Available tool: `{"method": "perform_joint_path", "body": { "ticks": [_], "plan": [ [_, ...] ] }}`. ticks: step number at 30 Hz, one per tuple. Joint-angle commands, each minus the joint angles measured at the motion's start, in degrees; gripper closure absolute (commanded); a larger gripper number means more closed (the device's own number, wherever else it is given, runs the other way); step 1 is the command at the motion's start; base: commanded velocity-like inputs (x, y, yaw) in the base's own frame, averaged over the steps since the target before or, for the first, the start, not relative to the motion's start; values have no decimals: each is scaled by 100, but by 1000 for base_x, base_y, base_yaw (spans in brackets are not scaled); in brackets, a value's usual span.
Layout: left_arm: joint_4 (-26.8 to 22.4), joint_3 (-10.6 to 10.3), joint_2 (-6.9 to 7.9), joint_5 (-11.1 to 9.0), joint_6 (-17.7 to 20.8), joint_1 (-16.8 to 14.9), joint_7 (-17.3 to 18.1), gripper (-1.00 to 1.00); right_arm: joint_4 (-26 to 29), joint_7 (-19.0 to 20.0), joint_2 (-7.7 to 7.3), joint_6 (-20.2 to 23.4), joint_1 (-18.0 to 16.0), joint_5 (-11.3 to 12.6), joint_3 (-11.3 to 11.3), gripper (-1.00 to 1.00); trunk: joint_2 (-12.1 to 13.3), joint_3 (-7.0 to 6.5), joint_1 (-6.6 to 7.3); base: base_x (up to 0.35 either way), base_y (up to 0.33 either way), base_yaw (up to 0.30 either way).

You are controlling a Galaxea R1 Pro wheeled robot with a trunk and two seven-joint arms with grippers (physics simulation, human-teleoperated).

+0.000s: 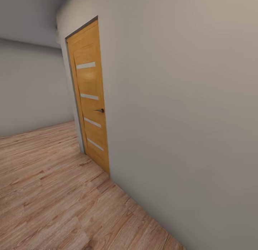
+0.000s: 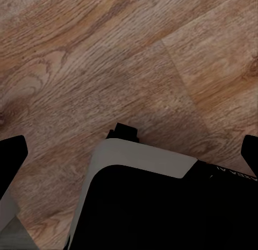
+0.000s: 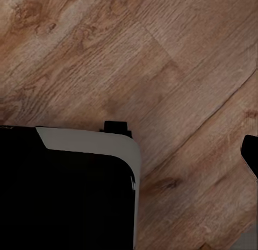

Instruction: Move the two storage containers from the living room to the garage. In the garage, place one container on the floor and stack the other container on top of it (either order is fine).

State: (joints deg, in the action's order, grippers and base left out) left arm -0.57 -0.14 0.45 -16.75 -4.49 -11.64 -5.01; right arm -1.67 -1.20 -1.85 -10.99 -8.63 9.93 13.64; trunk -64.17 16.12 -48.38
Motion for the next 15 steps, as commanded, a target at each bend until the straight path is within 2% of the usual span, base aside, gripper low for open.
{"method": "perform_joint_path", "body": {
  "ticks": [1, 15],
  "plan": [
    [5, -4, -1, -21, -17, -5, -9, -100, -18, -3, 5, -35, -7, 53, 50, -100, -5, 7, -2, 120, 0, 276],
    [4, -4, 8, -21, -17, -5, -9, -100, -18, -3, 35, -35, -7, 44, 54, -100, -5, 7, -2, 153, 0, 276]
  ]
}}
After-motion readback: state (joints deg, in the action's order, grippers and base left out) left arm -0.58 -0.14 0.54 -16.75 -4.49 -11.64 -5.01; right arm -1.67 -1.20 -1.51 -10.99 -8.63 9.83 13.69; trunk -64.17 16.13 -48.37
